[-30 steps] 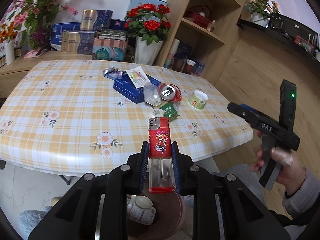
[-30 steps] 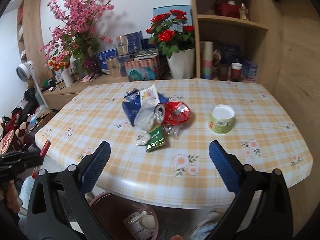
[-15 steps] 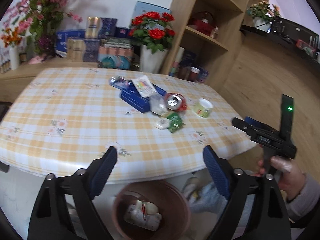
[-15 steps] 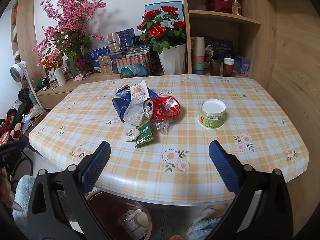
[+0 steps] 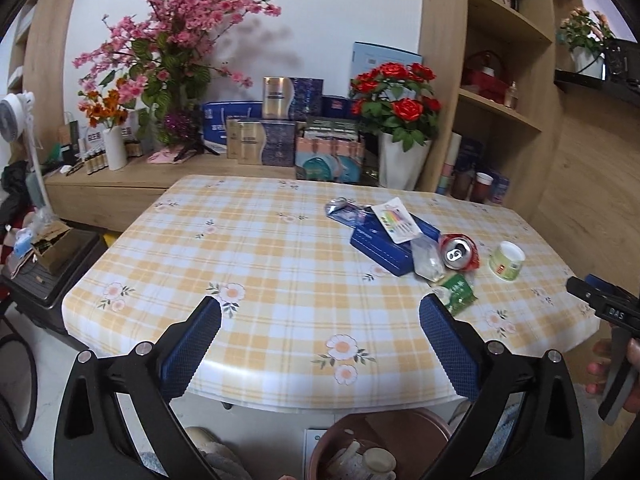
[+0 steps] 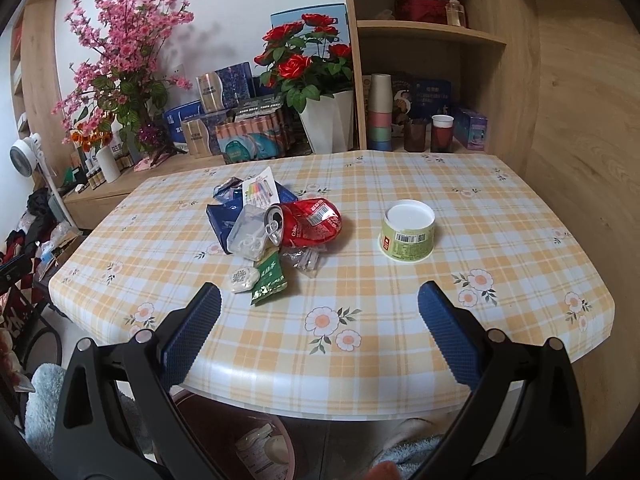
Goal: Collect trash
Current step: 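Move the right gripper to the green yogurt cup and grasp its rim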
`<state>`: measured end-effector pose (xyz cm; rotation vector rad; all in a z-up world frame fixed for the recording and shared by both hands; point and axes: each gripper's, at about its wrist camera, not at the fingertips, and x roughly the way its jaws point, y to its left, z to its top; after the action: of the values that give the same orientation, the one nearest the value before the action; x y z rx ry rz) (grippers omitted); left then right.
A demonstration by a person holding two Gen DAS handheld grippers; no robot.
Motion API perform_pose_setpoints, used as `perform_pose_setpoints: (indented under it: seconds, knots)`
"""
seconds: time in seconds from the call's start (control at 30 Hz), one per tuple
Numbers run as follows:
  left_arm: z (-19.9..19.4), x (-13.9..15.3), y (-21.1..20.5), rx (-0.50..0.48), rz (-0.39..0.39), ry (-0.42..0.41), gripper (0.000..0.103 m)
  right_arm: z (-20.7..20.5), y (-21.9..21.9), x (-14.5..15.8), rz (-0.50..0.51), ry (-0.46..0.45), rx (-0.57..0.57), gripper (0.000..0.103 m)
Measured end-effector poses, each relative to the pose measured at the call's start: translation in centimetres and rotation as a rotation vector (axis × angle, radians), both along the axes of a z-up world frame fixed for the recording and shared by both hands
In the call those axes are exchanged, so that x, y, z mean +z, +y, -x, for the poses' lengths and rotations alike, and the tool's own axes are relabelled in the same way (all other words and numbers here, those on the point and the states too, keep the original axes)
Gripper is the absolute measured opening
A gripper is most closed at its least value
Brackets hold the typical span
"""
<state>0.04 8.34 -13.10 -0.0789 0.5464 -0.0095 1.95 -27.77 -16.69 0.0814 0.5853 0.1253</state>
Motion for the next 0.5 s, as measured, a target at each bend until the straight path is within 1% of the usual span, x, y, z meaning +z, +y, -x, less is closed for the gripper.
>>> perform_pose_setpoints:
  seconds: [0.1,0.23,0.37,0.5]
  knots:
    - [-0.4,-0.2,0.1,0.014,-0.011,0.004,0.097,-0.5,-0.2,-0.2,0.002,0.007,-0.001,0.097]
    - [-1.3,-0.5,0.5,0.024,0.021,0.017,0.097,-1.3,-0.8,-0.4,-0.001,0.009,-0.01,0.097]
    - [-2.6,-1.0,1.0,0.056,0.061,0.063,0.097,-2.0,-0.9,-0.7,0.017,0.003,0.006,0.097]
    - [-3.9,-1.5,0.9,0.068,0.063,0.087,0.097,-3.5,-1.4,-1.2,0.042,0.028,0.007,0.097]
